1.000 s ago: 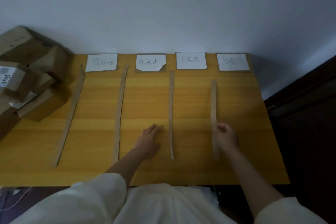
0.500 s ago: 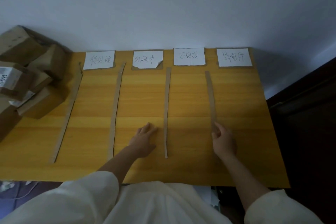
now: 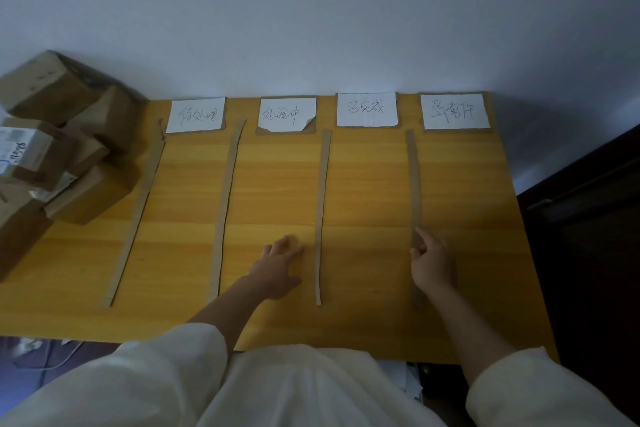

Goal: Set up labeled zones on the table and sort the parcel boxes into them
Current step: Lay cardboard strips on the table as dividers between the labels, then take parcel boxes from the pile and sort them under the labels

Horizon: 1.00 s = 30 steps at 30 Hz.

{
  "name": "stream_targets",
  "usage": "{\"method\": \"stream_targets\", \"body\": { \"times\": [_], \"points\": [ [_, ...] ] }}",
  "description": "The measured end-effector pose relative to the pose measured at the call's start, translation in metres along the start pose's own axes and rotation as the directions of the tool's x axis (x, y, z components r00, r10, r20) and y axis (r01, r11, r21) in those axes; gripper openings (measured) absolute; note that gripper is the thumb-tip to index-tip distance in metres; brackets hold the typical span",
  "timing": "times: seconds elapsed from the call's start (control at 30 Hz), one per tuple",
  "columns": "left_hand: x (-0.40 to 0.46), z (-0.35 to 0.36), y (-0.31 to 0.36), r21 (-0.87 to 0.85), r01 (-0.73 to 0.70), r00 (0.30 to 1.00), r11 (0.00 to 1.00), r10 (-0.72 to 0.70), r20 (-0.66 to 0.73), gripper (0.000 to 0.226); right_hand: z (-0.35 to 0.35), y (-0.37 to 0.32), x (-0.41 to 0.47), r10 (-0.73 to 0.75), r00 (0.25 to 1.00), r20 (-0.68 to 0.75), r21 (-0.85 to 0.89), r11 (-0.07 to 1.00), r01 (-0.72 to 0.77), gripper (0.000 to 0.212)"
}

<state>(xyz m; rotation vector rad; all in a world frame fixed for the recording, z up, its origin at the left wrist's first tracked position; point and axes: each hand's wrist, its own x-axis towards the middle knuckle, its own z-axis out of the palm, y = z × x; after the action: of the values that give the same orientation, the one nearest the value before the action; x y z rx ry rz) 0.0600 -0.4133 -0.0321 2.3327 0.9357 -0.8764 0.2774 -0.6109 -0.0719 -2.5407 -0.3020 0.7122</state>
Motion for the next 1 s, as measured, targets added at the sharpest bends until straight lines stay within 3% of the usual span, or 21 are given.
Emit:
{"method": "stream_targets", "body": {
  "times": [0.5, 0.67, 0.8, 1.0],
  "points": [
    [-0.002, -0.004, 0.001, -0.043, -0.002, 1.0, 0.999, 0.003, 0.012, 0.07, -0.007, -0.005, 0.007, 0.024, 1.0, -0.016, 0.018, 1.0, -0.024, 0.043],
    [-0.001, -0.009, -0.006, -0.213, -0.008, 0.999, 0.977, -0.003, -0.049, 0.058, -0.014, -0.026, -0.009, -0.032, 0.993, -0.11, 0.113, 0.993, 0.045, 0.027],
    [-0.007, -0.018, -0.018, -0.42, 0.015, 0.99, 0.908, -0.073, -0.122, 0.046, -0.016, -0.055, -0.029, -0.134, 0.984, -0.116, 0.191, 0.969, 0.155, 0.028],
    [-0.021, -0.035, -0.048, -0.559, -0.025, 0.974, 0.829, -0.105, -0.199, 0.034, -0.004, -0.108, -0.058, -0.235, 0.971, 0.041, 0.288, 0.933, 0.213, 0.044]
  ]
}}
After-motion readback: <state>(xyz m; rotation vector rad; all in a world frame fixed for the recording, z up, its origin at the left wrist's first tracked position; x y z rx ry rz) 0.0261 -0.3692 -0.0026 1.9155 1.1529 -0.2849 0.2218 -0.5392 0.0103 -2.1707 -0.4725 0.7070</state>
